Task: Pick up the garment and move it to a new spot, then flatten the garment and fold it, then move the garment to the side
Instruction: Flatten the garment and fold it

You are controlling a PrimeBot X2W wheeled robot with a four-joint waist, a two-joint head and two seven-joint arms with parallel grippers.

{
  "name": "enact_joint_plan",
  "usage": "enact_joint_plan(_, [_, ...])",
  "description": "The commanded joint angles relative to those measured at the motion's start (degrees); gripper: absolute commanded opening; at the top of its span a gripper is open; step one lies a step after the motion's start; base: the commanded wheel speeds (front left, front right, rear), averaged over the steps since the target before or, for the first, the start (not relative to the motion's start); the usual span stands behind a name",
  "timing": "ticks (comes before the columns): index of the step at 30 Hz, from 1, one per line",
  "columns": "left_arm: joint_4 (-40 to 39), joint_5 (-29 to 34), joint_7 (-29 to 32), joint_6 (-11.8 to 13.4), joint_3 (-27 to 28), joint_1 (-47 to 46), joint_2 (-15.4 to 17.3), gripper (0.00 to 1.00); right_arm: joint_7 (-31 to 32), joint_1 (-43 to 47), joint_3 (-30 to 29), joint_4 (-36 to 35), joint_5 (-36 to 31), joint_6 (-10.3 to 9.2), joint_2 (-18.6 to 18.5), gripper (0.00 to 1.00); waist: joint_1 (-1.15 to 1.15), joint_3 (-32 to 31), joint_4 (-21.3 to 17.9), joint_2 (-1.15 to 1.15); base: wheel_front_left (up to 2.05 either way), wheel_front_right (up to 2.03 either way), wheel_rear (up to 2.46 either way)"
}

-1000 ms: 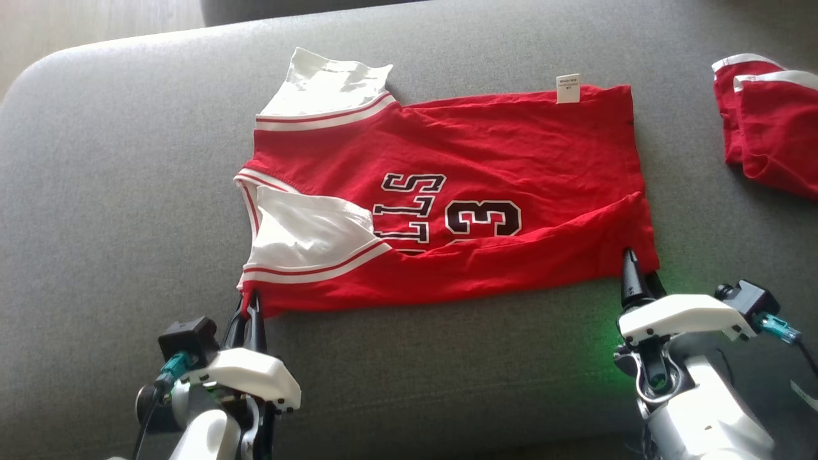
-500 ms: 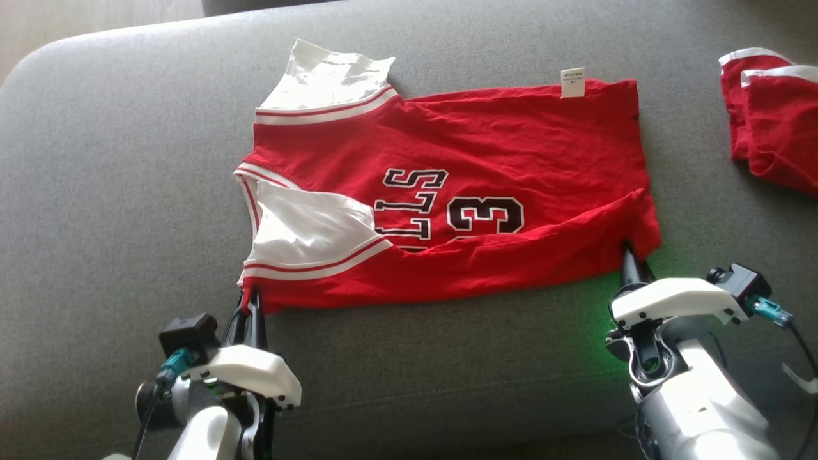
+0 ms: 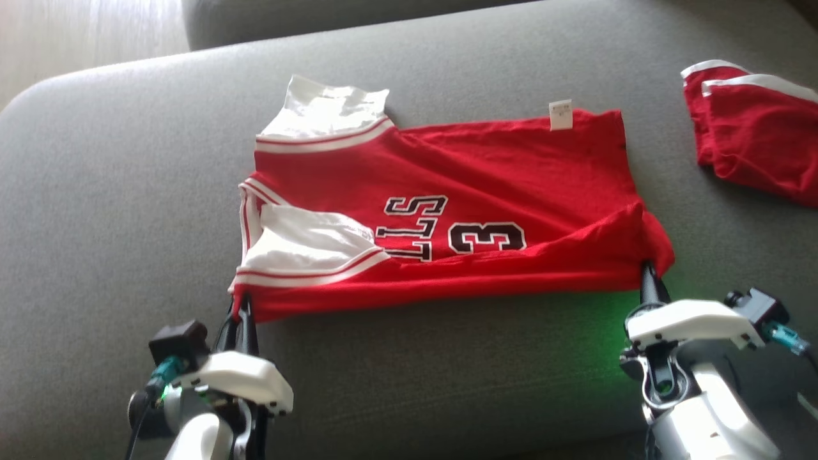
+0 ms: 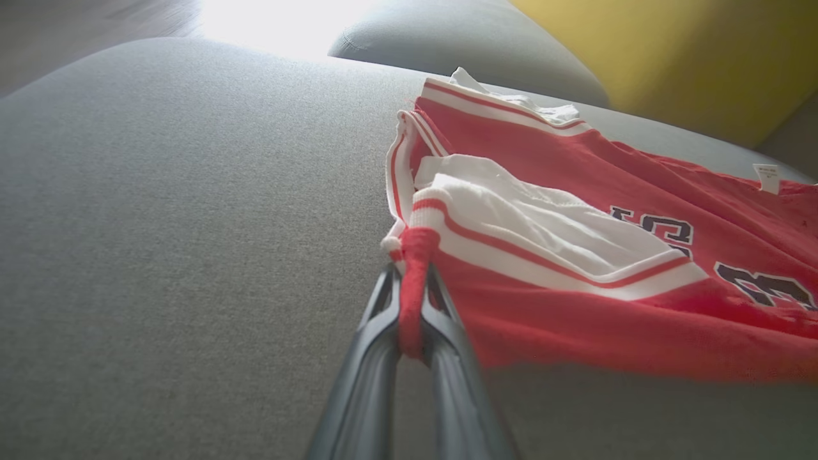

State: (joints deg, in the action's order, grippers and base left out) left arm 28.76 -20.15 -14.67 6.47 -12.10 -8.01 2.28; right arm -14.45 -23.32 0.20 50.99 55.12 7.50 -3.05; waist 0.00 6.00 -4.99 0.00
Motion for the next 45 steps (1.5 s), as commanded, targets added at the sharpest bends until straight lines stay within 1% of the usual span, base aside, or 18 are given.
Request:
enact_joint_plan(1, [-1.59,0.53,-0.33,-0.19,2.69,0.01,0.6,0.0,-0.54,0.03,0.68,-2.13,-0.3,-0.01,0.17,0.0,0.0,-0.76,-0.46,0.0,0.0,0.0,0.0])
enact_joint_plan(10, [-0.7,0.95,-0.33,-1.25,3.38,4.51,0.84,0.0,-0.54,4.0,1.2,-3.71,-0.35,-0.01,0.17,0.0,0.0,-3.46,-1.54,0.0,0.0,0.0,0.0])
enact_joint_plan(15, [-0.25,1.58,-0.33,-2.22,2.59,7.24,1.31,0.0,-0.54,5.65,1.47,-3.21,-1.21,-0.01,0.17,0.0,0.0,-4.63,-1.76,0.0,0.0,0.0,0.0])
enact_joint_plan(21, [-0.58,2.04,-0.33,-3.09,1.1,11.26,1.56,0.0,0.27,7.53,-0.4,-1.69,-3.52,-0.01,0.13,0.0,0.0,-5.74,-1.8,0.0,0.0,0.0,0.0])
enact_joint_plan(22, [-0.7,1.94,-0.33,-3.08,1.03,11.61,1.55,0.14,0.45,7.68,-0.91,-1.33,-4.0,-0.01,0.03,0.24,0.0,-5.8,-1.74,0.0,0.0,0.0,0.0])
enact_joint_plan(23, [-0.79,1.8,-0.3,-3.08,0.99,11.84,1.54,0.34,0.41,7.76,-1.44,-1.07,-4.62,-0.01,-0.08,0.61,0.0,-5.84,-1.67,0.0,0.0,0.0,0.0])
enact_joint_plan(24, [-0.88,1.68,-0.24,-3.06,0.94,11.98,1.53,0.95,0.37,7.78,-2.2,-0.83,-4.98,-0.01,-0.08,1.0,0.0,-5.88,-1.59,0.0,0.0,0.0,0.0])
enact_joint_plan(25, [-1.01,1.54,-0.15,-2.98,0.9,12.04,1.51,1.0,0.35,7.76,-2.77,-0.64,-5.49,-0.01,-0.08,1.0,0.0,-5.9,-1.51,0.0,0.0,0.0,0.0])
enact_joint_plan(31, [-2.76,1.44,-0.15,-2.26,0.63,11.7,1.48,1.0,-0.09,6.86,-6.19,-1.92,-10.46,-0.01,-0.29,1.0,0.0,-5.76,-1.47,0.0,0.0,0.0,0.0])
enact_joint_plan(35, [-5.75,1.52,-0.22,-1.15,1.73,10.78,1.76,1.0,-0.39,6.34,-8.03,-6.34,-16.45,-0.01,-0.55,1.0,0.0,-5.16,-1.58,0.0,0.0,0.0,0.0])
enact_joint_plan(37, [-8.22,1.49,-0.27,-0.62,2.68,9.9,1.77,1.0,-0.46,6.39,-8.42,-10.43,-19.48,-0.01,-0.49,1.0,0.0,-4.78,-1.6,0.0,0.0,0.0,0.0])
enact_joint_plan(38, [-11.79,1.63,-0.29,-0.43,3.89,8.82,1.72,1.0,-0.5,6.95,-7.87,-15.57,-22.87,-0.01,-0.43,1.0,0.0,-4.31,-1.67,0.0,0.0,0.0,0.0])
enact_joint_plan(40, [-15.63,2.1,-0.3,-0.27,5.2,7.95,1.61,1.0,-0.52,7.99,-7.3,-21.09,-26.38,-0.01,-0.39,1.0,0.0,-3.83,-1.82,0.0,0.0,0.0,0.0])
enact_joint_plan(42, [-19.18,2.89,-0.31,-0.38,6.18,7.21,1.45,1.0,-0.52,9.16,-6.69,-26.26,-28.62,-0.01,-0.28,1.0,0.0,-3.19,-2.01,0.0,0.0,0.0,0.0])
enact_joint_plan(45, [-23.75,4.63,-0.31,-1.14,6.97,6.06,1.2,1.0,-0.53,10.85,-4.42,-33.06,-29.89,-0.01,-0.08,1.0,0.0,-2.09,-2.41,0.0,0.0,0.0,0.0])
